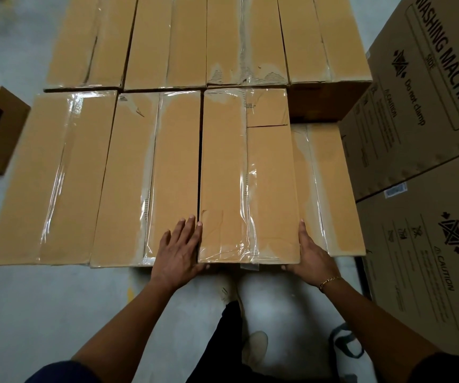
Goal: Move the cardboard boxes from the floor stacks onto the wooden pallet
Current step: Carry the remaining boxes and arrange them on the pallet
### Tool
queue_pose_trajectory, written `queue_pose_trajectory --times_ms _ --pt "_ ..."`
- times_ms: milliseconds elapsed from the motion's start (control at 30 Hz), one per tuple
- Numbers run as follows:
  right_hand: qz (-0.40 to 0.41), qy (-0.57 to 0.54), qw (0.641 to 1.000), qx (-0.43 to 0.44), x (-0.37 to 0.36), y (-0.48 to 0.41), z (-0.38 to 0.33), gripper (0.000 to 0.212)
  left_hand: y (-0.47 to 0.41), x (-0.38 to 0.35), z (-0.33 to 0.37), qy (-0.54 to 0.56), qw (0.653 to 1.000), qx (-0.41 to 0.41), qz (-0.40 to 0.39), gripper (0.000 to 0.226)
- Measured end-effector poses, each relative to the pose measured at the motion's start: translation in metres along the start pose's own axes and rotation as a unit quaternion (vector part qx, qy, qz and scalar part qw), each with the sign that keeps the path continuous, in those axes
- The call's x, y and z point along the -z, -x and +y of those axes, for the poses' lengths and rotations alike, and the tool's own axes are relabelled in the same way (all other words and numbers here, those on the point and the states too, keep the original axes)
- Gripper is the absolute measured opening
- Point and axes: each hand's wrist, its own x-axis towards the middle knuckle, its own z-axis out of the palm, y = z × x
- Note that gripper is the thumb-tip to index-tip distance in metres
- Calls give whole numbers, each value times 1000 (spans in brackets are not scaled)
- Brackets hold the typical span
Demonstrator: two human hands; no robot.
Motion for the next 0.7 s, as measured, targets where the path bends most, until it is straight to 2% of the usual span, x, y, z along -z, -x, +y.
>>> queue_pose_trajectory --times_ms 433,700 --pt "-14 -3 1000 4 0 2 -2 140 6 5 6 0 999 -4 -43 107" --pt "29 31 999 18 11 40 -8 119 46 22 -8 26 998 21 -45 106"
